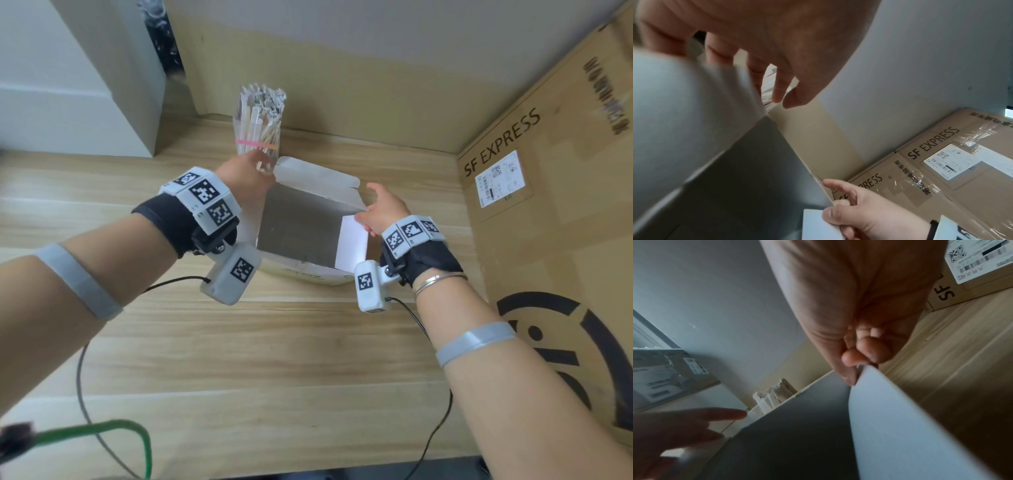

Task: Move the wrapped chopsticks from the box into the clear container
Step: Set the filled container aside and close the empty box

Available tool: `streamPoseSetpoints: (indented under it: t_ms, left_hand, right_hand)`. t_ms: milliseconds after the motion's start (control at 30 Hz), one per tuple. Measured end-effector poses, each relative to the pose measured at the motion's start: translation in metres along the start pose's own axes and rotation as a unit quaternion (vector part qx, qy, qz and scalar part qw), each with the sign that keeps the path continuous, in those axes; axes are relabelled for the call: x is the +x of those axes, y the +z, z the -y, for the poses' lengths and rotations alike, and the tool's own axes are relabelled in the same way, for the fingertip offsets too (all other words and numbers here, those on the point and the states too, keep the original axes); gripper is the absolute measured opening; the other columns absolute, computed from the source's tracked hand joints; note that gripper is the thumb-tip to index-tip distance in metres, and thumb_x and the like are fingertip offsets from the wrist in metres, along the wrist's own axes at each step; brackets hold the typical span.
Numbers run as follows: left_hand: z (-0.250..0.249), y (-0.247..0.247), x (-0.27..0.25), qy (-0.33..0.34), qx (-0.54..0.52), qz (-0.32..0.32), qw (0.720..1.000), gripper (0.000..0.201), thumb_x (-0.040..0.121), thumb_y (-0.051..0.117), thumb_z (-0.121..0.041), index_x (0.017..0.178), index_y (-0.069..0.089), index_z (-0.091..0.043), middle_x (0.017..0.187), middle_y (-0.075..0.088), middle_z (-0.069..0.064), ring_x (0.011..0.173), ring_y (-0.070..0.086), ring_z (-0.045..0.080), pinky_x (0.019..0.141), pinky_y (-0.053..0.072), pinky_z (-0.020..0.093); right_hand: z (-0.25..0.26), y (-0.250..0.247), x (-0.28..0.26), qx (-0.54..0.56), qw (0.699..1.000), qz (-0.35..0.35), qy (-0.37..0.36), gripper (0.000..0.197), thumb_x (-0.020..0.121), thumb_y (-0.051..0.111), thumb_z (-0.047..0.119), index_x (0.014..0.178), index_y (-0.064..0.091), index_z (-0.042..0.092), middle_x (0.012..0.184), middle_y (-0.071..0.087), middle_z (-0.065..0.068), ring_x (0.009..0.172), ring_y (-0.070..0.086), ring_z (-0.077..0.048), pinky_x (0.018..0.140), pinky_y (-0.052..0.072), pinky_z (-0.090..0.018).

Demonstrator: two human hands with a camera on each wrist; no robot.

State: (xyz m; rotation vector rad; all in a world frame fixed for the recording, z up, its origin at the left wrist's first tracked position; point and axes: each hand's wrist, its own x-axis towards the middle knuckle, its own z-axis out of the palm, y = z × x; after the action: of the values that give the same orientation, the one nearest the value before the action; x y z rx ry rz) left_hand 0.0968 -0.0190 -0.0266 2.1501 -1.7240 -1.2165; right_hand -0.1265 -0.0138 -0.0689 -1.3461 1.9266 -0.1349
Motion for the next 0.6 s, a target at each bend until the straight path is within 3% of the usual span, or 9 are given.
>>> streamPoseSetpoints:
  t_ms: [33, 133, 267, 333, 400, 467, 533, 600]
  left_hand:
    - [-0.002, -0.002, -0.001, 0.004, -0.015, 0.0, 1.0, 0.044, 0.093, 0.041, -0.019, 0.137, 0.043, -0.018, 0.126, 0.057, 0.015, 0.108, 0.058, 0.031, 0.077, 0.04, 0.027]
    - [-0.006, 0.0, -0.003, -0.003, -0.068, 0.019, 0.998, 0.04, 0.096, 0.035, -0.024, 0.134, 0.044, -0.016, 0.095, 0.059, 0.008, 0.069, 0.058, 0.02, 0.058, 0.047, 0.027]
    - [-0.002, 0.01, -0.001, -0.034, -0.087, 0.065, 0.994, 0.034, 0.098, 0.037, -0.023, 0.126, 0.049, -0.008, 0.092, 0.061, 0.005, 0.063, 0.056, 0.017, 0.053, 0.045, 0.024]
    - [0.001, 0.013, 0.0, -0.043, -0.074, 0.074, 0.994, 0.028, 0.095, 0.041, -0.014, 0.117, 0.056, -0.005, 0.09, 0.063, 0.005, 0.072, 0.058, 0.021, 0.055, 0.045, 0.023]
    - [0.003, 0.013, 0.0, -0.049, -0.074, 0.075, 0.993, 0.022, 0.094, 0.042, -0.01, 0.109, 0.058, -0.007, 0.093, 0.064, 0.005, 0.078, 0.058, 0.022, 0.058, 0.046, 0.023]
    - [0.003, 0.012, 0.001, -0.059, -0.086, 0.076, 0.992, 0.017, 0.094, 0.041, -0.01, 0.104, 0.055, -0.011, 0.09, 0.064, 0.005, 0.075, 0.058, 0.02, 0.059, 0.048, 0.024]
    - [0.001, 0.012, 0.0, -0.072, -0.119, 0.056, 0.989, 0.015, 0.095, 0.035, -0.008, 0.106, 0.045, -0.012, 0.08, 0.062, 0.007, 0.067, 0.057, 0.021, 0.059, 0.051, 0.03]
    - [0.0, 0.012, -0.001, -0.078, -0.167, 0.025, 0.983, 0.021, 0.096, 0.028, -0.009, 0.115, 0.034, -0.016, 0.073, 0.057, 0.01, 0.06, 0.057, 0.024, 0.059, 0.053, 0.037]
  right_hand:
    - [-0.001, 0.0, 0.001, 0.004, 1.0, 0.0, -0.001, 0.07, 0.083, 0.059, 0.008, 0.144, 0.028, 0.023, 0.108, 0.062, -0.008, 0.058, 0.055, -0.014, 0.053, 0.044, -0.021]
    - [-0.003, 0.001, 0.003, 0.021, 1.0, 0.006, 0.001, 0.074, 0.082, 0.061, 0.008, 0.146, 0.026, 0.022, 0.12, 0.061, -0.009, 0.064, 0.056, -0.015, 0.052, 0.043, -0.019]
    - [-0.007, 0.001, 0.006, 0.047, 0.999, 0.027, 0.005, 0.078, 0.082, 0.064, 0.007, 0.147, 0.023, 0.018, 0.129, 0.057, -0.008, 0.062, 0.056, -0.012, 0.055, 0.043, -0.019]
    - [-0.009, -0.001, 0.007, 0.067, 0.997, 0.042, 0.009, 0.08, 0.082, 0.065, 0.007, 0.148, 0.02, 0.015, 0.134, 0.055, -0.008, 0.083, 0.063, -0.017, 0.068, 0.046, -0.022]
    - [-0.009, -0.004, 0.005, 0.1, 0.994, 0.049, 0.02, 0.082, 0.082, 0.067, 0.007, 0.148, 0.019, 0.013, 0.141, 0.051, -0.006, 0.116, 0.056, -0.021, 0.09, 0.045, -0.028]
    - [-0.011, -0.004, 0.005, 0.152, 0.987, 0.051, 0.026, 0.081, 0.081, 0.067, 0.003, 0.148, 0.022, 0.013, 0.141, 0.051, -0.006, 0.125, 0.051, -0.022, 0.103, 0.04, -0.033]
    - [-0.013, -0.002, 0.004, 0.191, 0.98, 0.053, 0.026, 0.075, 0.079, 0.066, -0.002, 0.144, 0.032, 0.012, 0.129, 0.06, -0.008, 0.118, 0.057, -0.024, 0.094, 0.045, -0.031]
    - [-0.015, 0.001, 0.005, 0.217, 0.975, 0.049, 0.016, 0.057, 0.077, 0.065, -0.007, 0.131, 0.05, 0.009, 0.11, 0.067, -0.007, 0.101, 0.062, -0.023, 0.072, 0.046, -0.021]
